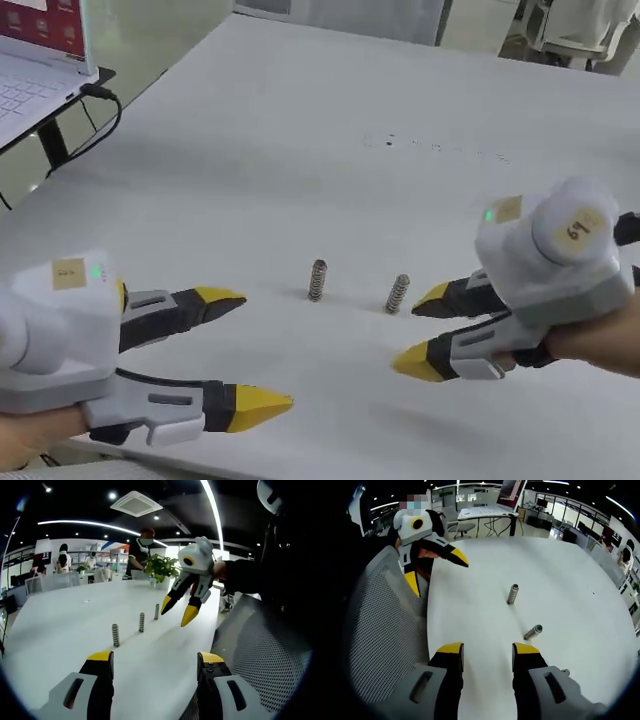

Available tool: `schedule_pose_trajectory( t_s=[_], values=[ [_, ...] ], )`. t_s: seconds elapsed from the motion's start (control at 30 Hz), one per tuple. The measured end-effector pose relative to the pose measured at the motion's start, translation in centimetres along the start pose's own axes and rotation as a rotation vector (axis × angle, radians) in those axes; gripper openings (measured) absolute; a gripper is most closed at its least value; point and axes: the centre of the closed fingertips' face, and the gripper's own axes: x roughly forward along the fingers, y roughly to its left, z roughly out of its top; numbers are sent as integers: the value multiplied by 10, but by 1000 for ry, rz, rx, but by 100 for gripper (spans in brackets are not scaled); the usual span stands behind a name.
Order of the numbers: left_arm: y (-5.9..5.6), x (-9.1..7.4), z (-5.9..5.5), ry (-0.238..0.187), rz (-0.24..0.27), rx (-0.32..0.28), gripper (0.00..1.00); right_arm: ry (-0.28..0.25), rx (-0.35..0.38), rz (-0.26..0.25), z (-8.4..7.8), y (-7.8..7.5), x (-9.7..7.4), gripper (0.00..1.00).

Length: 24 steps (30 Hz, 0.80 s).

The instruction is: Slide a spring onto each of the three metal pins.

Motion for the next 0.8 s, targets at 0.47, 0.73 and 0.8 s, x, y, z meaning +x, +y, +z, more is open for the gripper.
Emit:
schedule_pose_trajectory(
  t_s=[0.47,0.73,0.8],
  values=[
    [-3,4,2,-3,-2,-23,65,-128,163,-108,-39,-19,-40,46],
    [-2,5,0,0,3,-35,66,-206,227,-181,-54,-31,-55,55],
    [-2,6,0,1,3,-36,66,-228,243,-195,-57,-34,-58,58]
  ],
)
